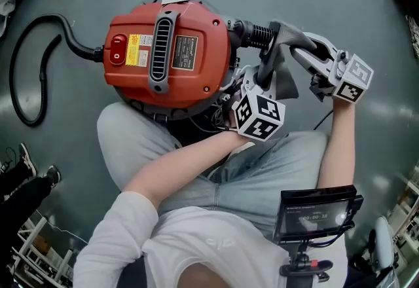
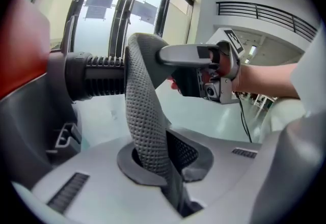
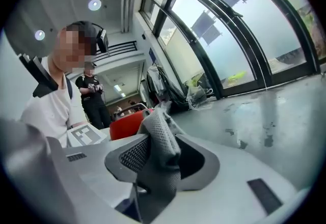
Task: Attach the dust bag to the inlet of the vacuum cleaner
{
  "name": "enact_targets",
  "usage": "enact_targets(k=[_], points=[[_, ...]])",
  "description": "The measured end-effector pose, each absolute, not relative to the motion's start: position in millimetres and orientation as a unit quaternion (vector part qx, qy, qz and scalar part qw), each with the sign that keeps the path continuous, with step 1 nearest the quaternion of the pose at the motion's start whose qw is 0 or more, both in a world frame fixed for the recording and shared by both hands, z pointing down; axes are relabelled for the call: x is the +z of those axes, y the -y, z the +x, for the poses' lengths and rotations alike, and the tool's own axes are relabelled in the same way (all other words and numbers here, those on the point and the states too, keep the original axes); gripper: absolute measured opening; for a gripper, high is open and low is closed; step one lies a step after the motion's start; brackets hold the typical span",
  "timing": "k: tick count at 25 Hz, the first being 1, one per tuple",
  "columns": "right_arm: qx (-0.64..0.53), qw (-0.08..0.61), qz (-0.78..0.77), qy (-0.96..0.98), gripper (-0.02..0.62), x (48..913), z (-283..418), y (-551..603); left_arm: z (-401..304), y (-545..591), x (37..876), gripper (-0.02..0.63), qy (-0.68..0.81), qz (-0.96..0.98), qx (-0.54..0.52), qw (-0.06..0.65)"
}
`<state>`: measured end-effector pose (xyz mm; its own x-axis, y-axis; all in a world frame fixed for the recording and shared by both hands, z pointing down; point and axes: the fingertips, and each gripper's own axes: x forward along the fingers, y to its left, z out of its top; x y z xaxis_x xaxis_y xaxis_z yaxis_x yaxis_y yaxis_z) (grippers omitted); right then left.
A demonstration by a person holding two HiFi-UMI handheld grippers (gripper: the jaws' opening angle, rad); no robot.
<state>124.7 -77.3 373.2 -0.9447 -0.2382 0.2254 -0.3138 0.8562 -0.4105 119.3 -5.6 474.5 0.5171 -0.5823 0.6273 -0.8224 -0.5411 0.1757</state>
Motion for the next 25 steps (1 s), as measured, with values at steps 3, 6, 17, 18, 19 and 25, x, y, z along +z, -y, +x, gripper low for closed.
enact_targets(k=[3, 6, 17, 18, 19, 25], points=[[0.168, 0.164, 0.132, 0.963, 0.152, 400.1, 104.1, 65.6, 120.2, 5.9, 469.7, 0.028, 0.42, 0.843, 0.273, 0.198], [0.162, 0.169, 0.121, 0.965, 0.152, 407.4, 94.9, 64.0, 118.3, 7.3, 465.6, 0.028, 0.43, 0.843, 0.271, 0.177], [0.173, 0.154, 0.031, 0.972, 0.176, 392.0, 79.9, 69.4, 111.8, 6.9, 478.9, 0.029, 0.424, 0.835, 0.254, 0.24], [0.18, 0.145, 0.03, 0.972, 0.175, 392.0, 79.6, 67.4, 112.2, 6.3, 477.7, 0.029, 0.422, 0.837, 0.254, 0.237], [0.182, 0.138, 0.028, 0.973, 0.175, 392.0, 79.3, 66.5, 111.9, 6.1, 476.9, 0.029, 0.419, 0.839, 0.255, 0.234], [0.187, 0.1, 0.016, 0.977, 0.184, 391.9, 77.1, 72.7, 118.0, 4.8, 469.7, 0.031, 0.377, 0.868, 0.212, 0.245]])
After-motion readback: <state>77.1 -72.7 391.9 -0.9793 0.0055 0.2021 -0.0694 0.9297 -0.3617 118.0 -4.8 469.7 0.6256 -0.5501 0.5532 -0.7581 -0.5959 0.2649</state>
